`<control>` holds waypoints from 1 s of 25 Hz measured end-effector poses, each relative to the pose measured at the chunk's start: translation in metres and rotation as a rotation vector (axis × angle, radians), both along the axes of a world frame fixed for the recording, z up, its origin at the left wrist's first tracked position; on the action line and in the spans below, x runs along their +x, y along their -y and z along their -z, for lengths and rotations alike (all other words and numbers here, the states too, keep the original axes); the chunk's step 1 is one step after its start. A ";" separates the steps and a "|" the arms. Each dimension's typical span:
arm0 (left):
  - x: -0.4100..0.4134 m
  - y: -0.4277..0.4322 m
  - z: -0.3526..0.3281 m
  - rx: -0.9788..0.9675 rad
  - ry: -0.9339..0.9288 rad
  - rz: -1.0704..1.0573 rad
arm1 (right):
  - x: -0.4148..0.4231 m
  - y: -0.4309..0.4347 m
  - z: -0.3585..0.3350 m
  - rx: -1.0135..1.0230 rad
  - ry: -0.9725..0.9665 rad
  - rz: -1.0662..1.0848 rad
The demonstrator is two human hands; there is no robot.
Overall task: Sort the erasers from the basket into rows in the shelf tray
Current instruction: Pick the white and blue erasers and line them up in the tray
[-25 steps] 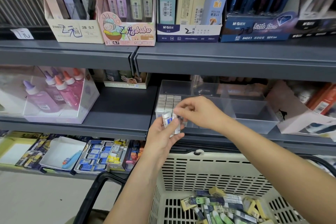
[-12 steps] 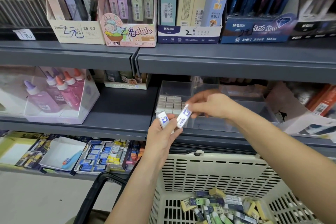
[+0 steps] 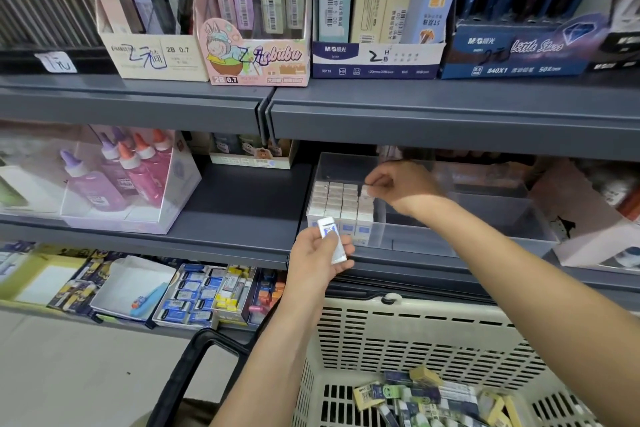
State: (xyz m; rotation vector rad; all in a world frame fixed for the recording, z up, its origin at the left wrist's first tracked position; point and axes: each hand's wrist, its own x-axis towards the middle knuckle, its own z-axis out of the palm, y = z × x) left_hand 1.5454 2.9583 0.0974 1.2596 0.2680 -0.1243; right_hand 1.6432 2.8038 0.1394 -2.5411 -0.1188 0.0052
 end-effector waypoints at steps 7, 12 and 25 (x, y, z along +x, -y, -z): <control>0.000 -0.002 -0.001 -0.070 0.009 0.009 | -0.008 -0.003 -0.003 -0.113 0.062 -0.016; -0.002 -0.001 0.001 -0.007 0.143 0.129 | -0.046 -0.017 -0.016 0.027 -0.044 -0.225; 0.000 -0.001 0.008 0.464 0.241 -0.106 | -0.018 0.020 -0.030 0.127 0.087 0.104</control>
